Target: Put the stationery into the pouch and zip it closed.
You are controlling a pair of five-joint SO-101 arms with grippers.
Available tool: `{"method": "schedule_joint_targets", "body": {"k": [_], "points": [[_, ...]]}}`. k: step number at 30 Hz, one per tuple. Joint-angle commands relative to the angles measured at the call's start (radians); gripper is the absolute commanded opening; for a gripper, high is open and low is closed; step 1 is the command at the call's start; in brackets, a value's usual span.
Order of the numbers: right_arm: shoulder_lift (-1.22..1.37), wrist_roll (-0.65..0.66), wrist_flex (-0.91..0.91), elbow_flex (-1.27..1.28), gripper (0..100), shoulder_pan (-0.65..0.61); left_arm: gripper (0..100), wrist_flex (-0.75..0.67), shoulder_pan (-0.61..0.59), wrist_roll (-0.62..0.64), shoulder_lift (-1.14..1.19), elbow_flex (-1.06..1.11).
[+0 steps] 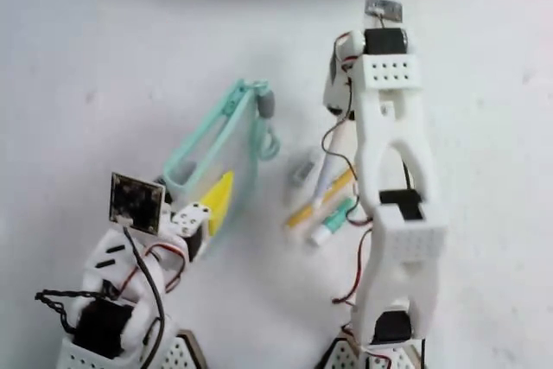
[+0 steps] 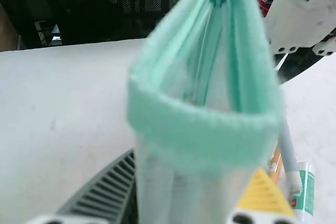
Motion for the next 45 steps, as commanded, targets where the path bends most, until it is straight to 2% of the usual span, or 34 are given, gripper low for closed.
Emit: {"method": "schedule_joint_targets", "body": {"k": [1,27,38,45], "points": [[-0.194,0.028,0.025,0.04,1.6,-0.008,21,-0.026,-0.008,0.011,-0.007,0.009],[-1.049,0.028,0.021,0.262,1.6,-0.01,21,-0.032,-0.008,0.011,-0.007,0.018],[-1.316,0.029,-0.005,0.276,1.6,-0.01,21,-0.031,-0.008,0.011,-0.007,0.017],[-1.455,0.029,-0.071,0.456,1.6,-0.01,21,-0.031,-0.008,0.011,-0.007,0.017]]}}
